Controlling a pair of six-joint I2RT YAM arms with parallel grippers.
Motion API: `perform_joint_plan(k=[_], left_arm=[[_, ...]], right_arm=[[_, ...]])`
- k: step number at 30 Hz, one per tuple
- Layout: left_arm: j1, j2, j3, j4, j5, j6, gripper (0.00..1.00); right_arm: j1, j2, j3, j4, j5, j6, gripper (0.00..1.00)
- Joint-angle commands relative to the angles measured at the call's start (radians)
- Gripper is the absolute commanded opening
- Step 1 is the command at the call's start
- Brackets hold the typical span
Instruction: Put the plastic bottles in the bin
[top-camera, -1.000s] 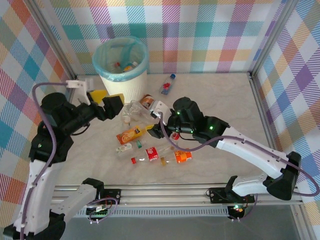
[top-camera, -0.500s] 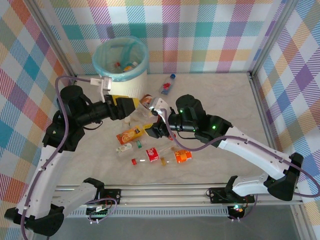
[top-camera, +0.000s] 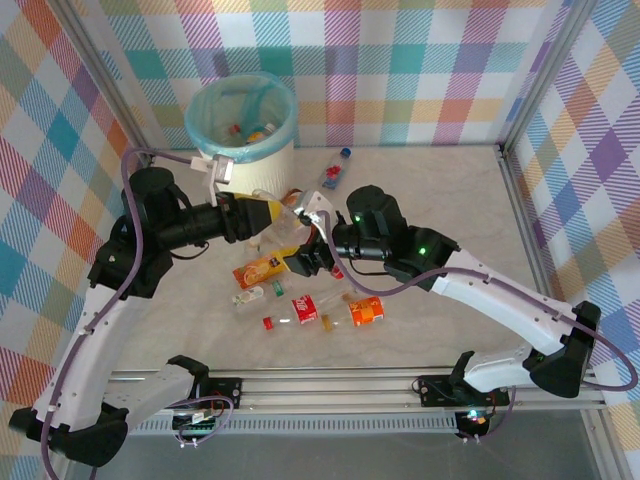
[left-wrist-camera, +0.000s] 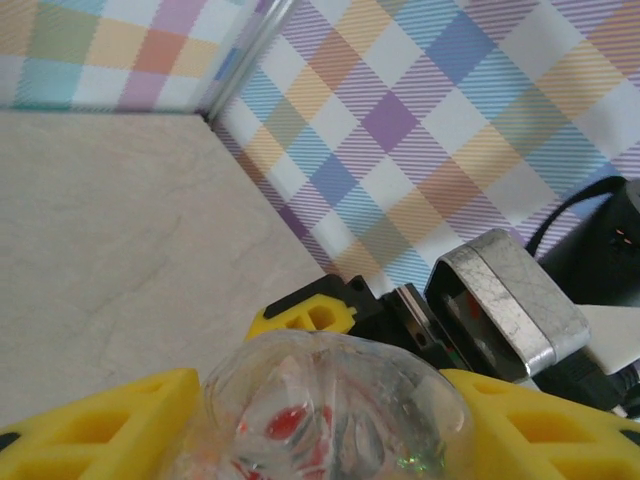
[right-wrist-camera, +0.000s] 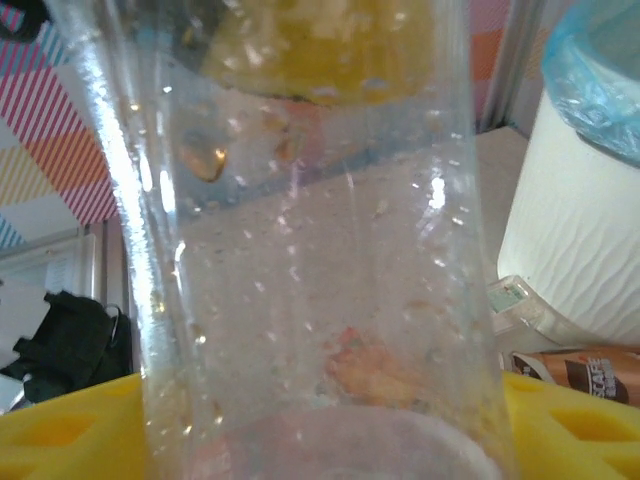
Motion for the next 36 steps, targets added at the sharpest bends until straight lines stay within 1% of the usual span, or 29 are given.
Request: perform_joint_plan(k=[1,3,5,8,11,14,19,20,23,25,30,36], left_arm=[[-0.010,0.022,0.083,-0.039,-0.142,0.029,0.50],[-0.008,0.056,0.141,-0.080,-0.258,0.032,0.50],[-0.008,0.112,0.228,-0.119,-0.377,0.057,0.48],[-0.001,0.216,0.388,-0.158,-0.528,0.123,0.46],[0.013,0.334,0.557,-0.173,-0.670,0.196,0.45],[0.042,0.455,0.721,-0.164,-0.765,0.247,0.43],[0.108,0.659,0.990,-0.175,-0.853,0.289,0.43],[0.118,0.703,1.040,-0.189,-0.881,0.301,0.43],[0.150,0.820,1.172,-0.248,-0.919,0.313,0.42],[0.167,0.868,1.198,-0.250,-0.932,0.311,0.42],[0.189,0.941,1.198,-0.239,-0.898,0.299,0.42],[0.191,1.002,1.200,-0.328,-0.860,0.303,0.44]], right_arm=[[0.001,0.001,0.045,0.016,0.129,0.010,0.90],[0.000,-0.008,0.042,0.020,0.220,0.005,1.00],[0.000,-0.020,0.036,0.035,0.280,-0.020,1.00],[-0.007,-0.030,0.038,0.057,0.335,-0.088,1.00],[-0.019,-0.033,0.041,0.073,0.355,-0.132,1.00],[-0.043,-0.022,0.052,0.061,0.350,-0.154,1.00],[-0.081,-0.003,0.054,0.038,0.314,-0.152,1.00],[-0.086,0.000,0.051,0.036,0.307,-0.152,1.00],[-0.098,0.012,0.048,0.025,0.290,-0.152,1.00],[-0.102,0.023,0.050,0.007,0.288,-0.149,1.00],[-0.109,0.058,0.056,-0.048,0.288,-0.148,1.00],[-0.113,0.066,0.042,-0.062,0.293,-0.146,1.00]])
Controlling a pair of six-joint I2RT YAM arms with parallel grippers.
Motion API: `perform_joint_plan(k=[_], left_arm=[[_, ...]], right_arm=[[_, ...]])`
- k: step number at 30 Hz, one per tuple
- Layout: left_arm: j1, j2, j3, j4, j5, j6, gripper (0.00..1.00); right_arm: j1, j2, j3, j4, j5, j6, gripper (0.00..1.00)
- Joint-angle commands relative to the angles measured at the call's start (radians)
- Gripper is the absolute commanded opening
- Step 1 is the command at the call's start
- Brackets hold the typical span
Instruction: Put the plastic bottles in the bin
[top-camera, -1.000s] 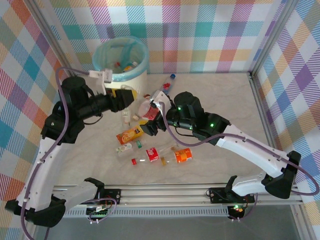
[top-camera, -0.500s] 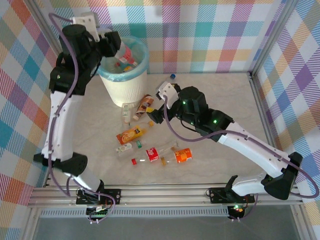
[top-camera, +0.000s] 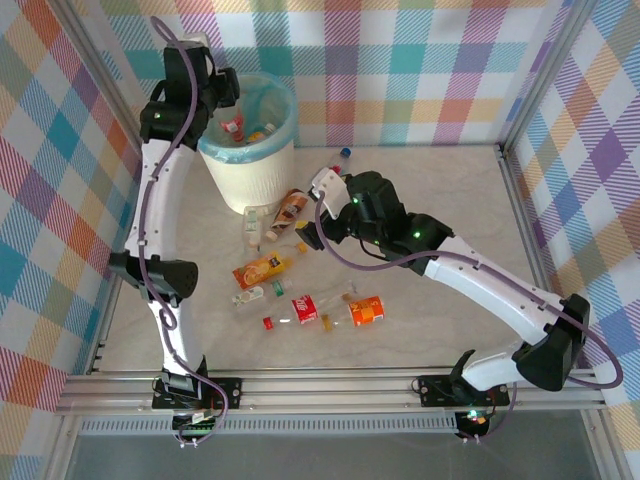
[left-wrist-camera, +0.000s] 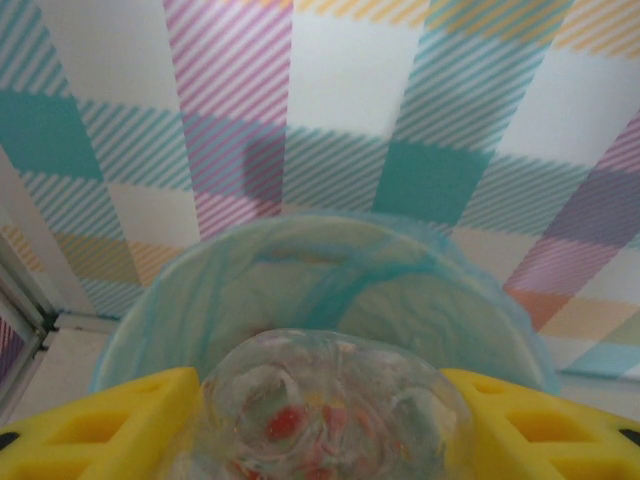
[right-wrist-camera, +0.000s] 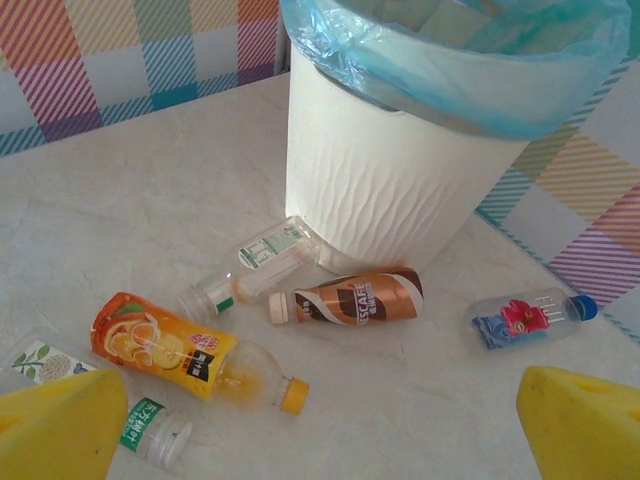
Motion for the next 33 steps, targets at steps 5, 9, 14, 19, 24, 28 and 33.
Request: perform_joint_plan(k=[5,9,14,19,24,28,33], left_arm=[[0.006,0.051,0.031,-0.142,0.009,0.065,0.44],[0.007,0.086,0.031,-0.193,-0.016,0.095,0.44],[0.007,0.150,0.029,-0.215,-0.006,0.106,0.45],[0.023,0.217,0.028,-0.205,0.044,0.082,0.48],[0.055,0.276,0.026,-0.201,0.088,0.043,0.49],[0.075,0.303,0.025,-0.194,0.112,0.028,0.54],[0.087,0.294,0.025,-0.164,0.148,0.010,0.70]], right_arm=[[-0.009,0.006,0.013,-0.022,-0.006,-0.012,1.00],[-0.010,0.018,0.017,-0.027,-0.015,-0.007,1.00],[-0.010,0.033,0.026,-0.038,-0.030,0.001,1.00],[-0.010,0.047,0.036,-0.057,-0.039,0.001,1.00],[-0.010,0.052,0.038,-0.068,-0.043,0.000,1.00],[-0.010,0.056,0.040,-0.071,-0.046,0.001,1.00],[-0.010,0.070,0.056,-0.075,-0.054,0.002,1.00]])
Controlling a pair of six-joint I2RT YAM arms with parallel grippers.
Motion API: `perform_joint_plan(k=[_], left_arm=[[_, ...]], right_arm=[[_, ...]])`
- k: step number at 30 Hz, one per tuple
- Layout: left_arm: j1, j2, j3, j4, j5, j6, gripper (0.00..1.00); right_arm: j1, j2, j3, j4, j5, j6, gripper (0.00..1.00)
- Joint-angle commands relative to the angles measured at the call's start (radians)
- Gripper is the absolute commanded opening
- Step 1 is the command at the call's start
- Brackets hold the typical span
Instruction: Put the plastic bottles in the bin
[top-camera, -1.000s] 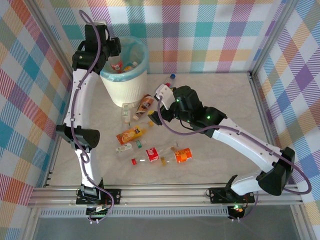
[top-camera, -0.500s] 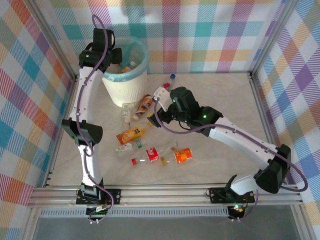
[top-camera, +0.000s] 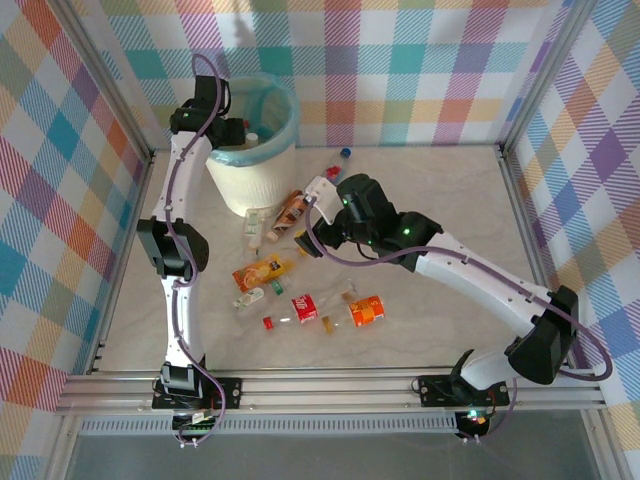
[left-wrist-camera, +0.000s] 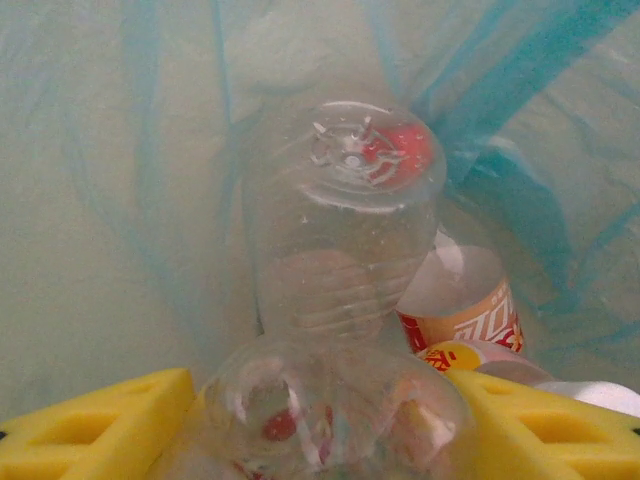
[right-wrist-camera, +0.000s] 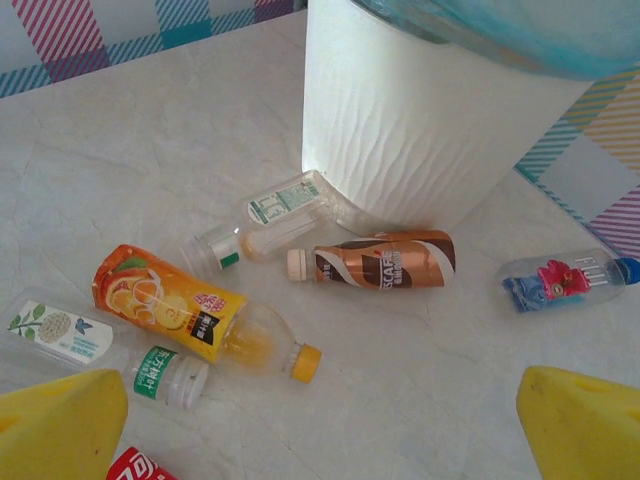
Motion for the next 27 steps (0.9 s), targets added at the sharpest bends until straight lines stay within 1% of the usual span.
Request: perform_joint_plan(k=[1,5,8,15,18,23,25,27], left_arm=[[0.009,-0.019,-0.005,0.004,0.093,-0.053,0.73],[0.009,-0.067,-0.002,0.058,0.121,-0.058,0.82],[0.008,-0.114,0.003,0.097,0.138,-0.064,0.85],[0.009,-0.250,0.004,0.149,0.138,-0.081,0.86],[0.008,-0.310,0.004,0.156,0.158,-0.082,0.86],[-0.011,-0.417,-0.021,0.140,0.248,-0.068,0.85],[-0.028,-0.479,-0.085,0.143,0.298,-0.047,0.84],[-0.056,-0.568,-0.202,0.162,0.366,0.004,0.84]], right_arm=[[-0.004,0.017,0.048,-0.009,-0.023,0.002,1.00],[-0.003,0.031,0.068,-0.012,-0.030,0.002,1.00],[-0.004,0.038,0.083,-0.017,-0.029,0.007,1.00],[-0.008,0.034,0.108,-0.051,0.017,0.048,1.00],[-0.025,0.029,0.120,-0.088,0.032,0.086,1.00],[-0.071,0.005,0.116,-0.141,0.022,0.181,1.00],[-0.082,-0.008,0.104,-0.161,-0.012,0.194,1.00],[-0.084,-0.022,0.081,-0.176,-0.081,0.170,0.99]])
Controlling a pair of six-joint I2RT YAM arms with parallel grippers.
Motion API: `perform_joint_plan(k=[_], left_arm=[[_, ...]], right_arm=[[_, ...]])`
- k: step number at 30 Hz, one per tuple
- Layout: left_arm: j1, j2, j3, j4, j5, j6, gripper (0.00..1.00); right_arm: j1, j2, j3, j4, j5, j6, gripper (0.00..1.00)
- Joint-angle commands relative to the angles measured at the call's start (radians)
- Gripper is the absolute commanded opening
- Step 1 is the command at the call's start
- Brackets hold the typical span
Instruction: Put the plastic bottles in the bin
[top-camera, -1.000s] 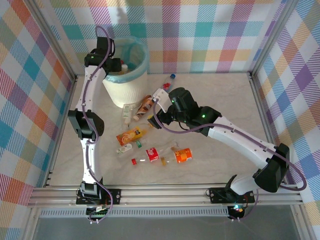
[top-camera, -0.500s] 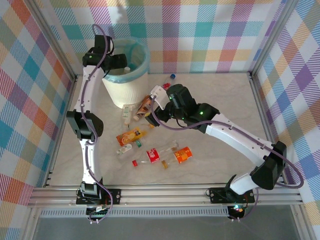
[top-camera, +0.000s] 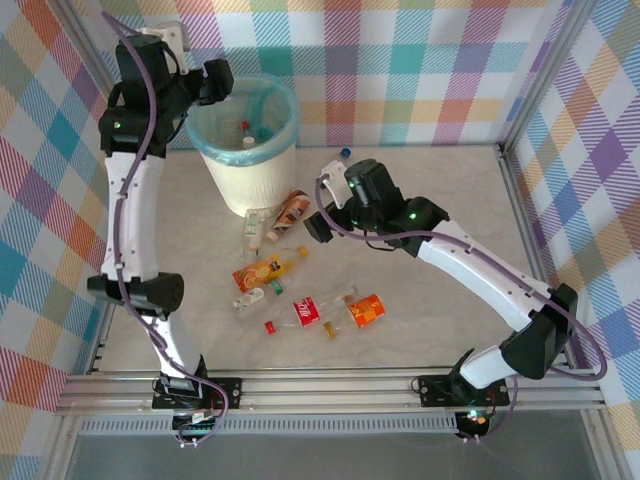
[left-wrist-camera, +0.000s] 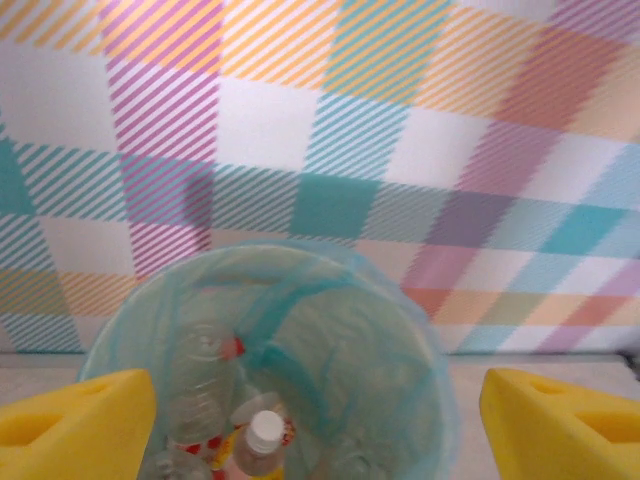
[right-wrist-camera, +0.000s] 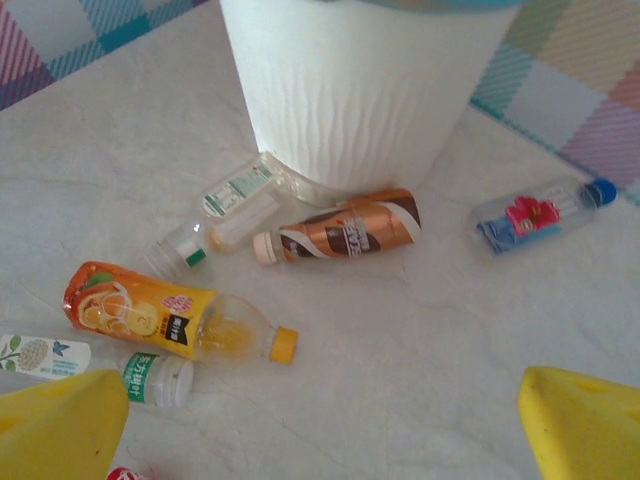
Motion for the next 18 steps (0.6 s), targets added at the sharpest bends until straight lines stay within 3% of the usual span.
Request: perform_joint_plan(k=[1,8,13,18], left_arm=[[-0.051,-0.129,-0.172,0.026,0.145,0.078,0.84],[-0.125,-0.539,-0.746,0.160,0.361,0.205,0.85],[-0.142,-0.797,-1.056,0.123,0.498,0.347,0.89],[-0.142,-0.998,-1.233,0.019,0.499,0.411,0.95]], right_arm=[[-0.006,-0.061,-0.026,-0.050,-0.136,-0.009,0.99],[-0.002,-0.157,-0.235,-0.105,-0.546,-0.458,0.99],[0.008,-0.130,-0.319,-0.108,-0.562,-0.670,0.99],[0.064,-0.016,-0.304,-0.069,-0.533,-0.715,0.97]])
